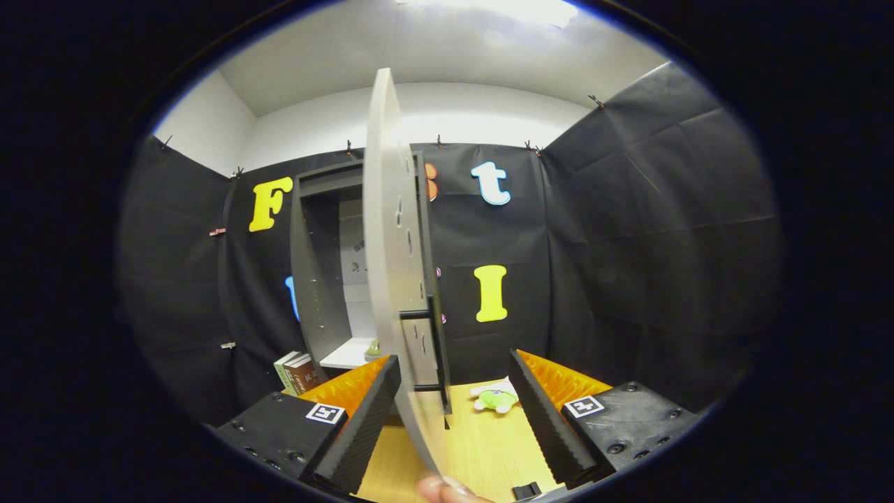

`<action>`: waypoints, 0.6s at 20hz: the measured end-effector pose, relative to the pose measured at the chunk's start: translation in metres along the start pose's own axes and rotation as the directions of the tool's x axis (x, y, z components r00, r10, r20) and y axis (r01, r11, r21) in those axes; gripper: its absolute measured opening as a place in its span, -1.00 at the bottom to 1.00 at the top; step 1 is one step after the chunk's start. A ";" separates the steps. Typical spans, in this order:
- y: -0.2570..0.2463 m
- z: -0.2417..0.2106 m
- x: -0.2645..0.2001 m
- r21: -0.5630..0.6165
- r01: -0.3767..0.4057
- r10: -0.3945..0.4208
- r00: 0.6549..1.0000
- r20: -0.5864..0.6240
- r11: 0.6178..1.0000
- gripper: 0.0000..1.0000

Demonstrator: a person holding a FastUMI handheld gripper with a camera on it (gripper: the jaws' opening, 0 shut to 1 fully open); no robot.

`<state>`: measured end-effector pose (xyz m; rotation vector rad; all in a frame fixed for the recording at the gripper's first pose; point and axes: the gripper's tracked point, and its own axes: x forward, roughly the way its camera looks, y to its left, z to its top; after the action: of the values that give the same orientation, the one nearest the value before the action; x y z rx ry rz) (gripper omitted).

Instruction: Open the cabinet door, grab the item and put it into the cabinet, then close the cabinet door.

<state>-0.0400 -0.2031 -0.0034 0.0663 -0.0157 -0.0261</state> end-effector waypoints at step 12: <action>0.007 -0.023 0.039 0.012 -0.029 0.029 0.999 -0.044 1.000 0.95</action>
<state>-0.0003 -0.1951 -0.0252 0.0778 0.0273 0.0046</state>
